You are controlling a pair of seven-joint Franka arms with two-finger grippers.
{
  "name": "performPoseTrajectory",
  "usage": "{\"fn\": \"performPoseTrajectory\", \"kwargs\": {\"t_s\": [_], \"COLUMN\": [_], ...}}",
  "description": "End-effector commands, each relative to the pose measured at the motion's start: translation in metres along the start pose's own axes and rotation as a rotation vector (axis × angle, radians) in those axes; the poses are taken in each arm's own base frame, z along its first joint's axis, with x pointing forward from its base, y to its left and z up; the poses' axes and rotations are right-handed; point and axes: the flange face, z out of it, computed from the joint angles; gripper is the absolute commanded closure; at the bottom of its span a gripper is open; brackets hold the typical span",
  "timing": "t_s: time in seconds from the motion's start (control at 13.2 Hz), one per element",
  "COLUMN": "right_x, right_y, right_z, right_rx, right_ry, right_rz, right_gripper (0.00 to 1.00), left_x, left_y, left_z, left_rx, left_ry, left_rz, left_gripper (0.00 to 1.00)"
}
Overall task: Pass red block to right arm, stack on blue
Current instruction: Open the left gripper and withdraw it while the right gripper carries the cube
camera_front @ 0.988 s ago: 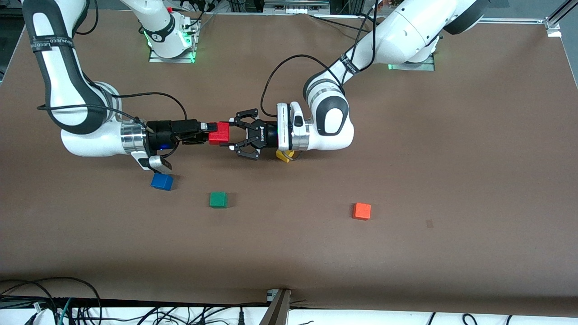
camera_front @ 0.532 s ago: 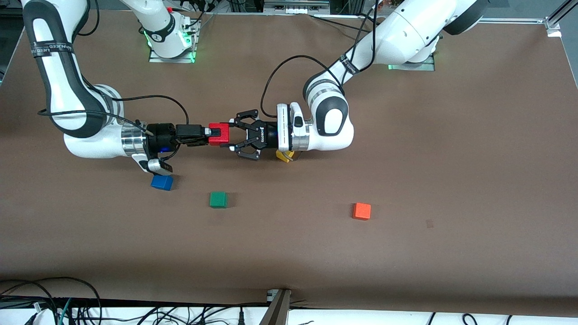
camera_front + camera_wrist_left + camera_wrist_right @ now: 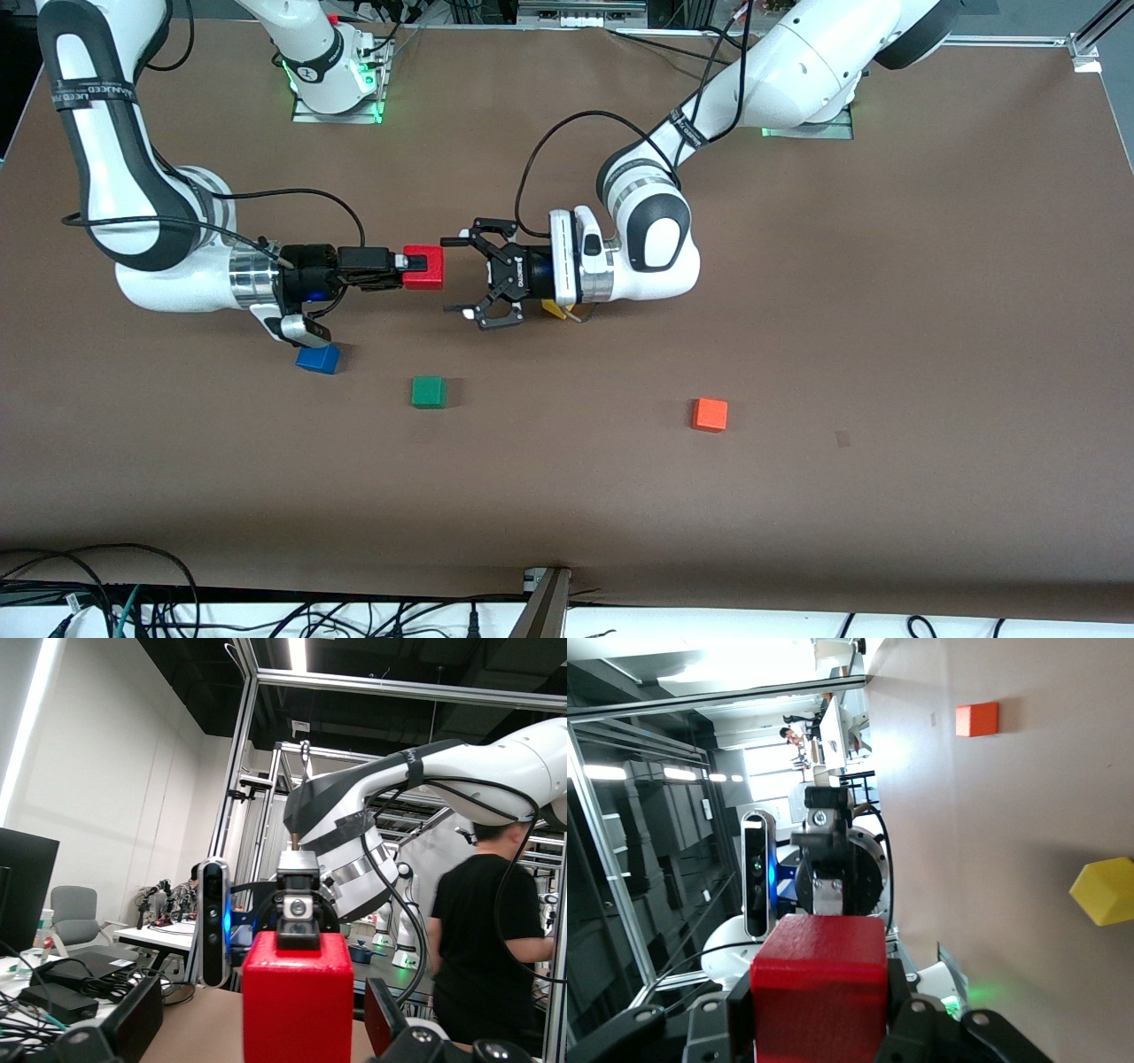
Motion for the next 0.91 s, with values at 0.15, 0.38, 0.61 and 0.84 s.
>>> {"fn": "performPoseTrajectory", "kwargs": {"t_s": [0.15,0.38,0.61,0.84], "right_x": [0.006,0.01,0.024,0.038], "right_y": [-0.007,0.002,0.028,0.05], "right_z": [-0.042,-0.077,-0.098,-0.112], "right_rx": [-0.301,-0.654,-0.963,-1.214], "right_ry": [-0.085,-0.185,-0.201,-0.164], "right_rz": [-0.087,-0.162,-0.235,-0.207], "right_gripper": [0.84,0.84,0.84,0.83], "left_x": [0.018,0.048,0.101,0.143], "left_y": [-0.04,-0.082,-0.121,-0.146], "left_z": [-0.05,-0.101,-0.162,-0.213], "left_rx": [-0.007,-0.014,-0.089,-0.178], "left_ry": [-0.03,-0.132,-0.326,-0.492], "left_rz": [0.101,0.226,0.328,0.367], "left_gripper": [0.0,0.0,0.0,0.0]}}
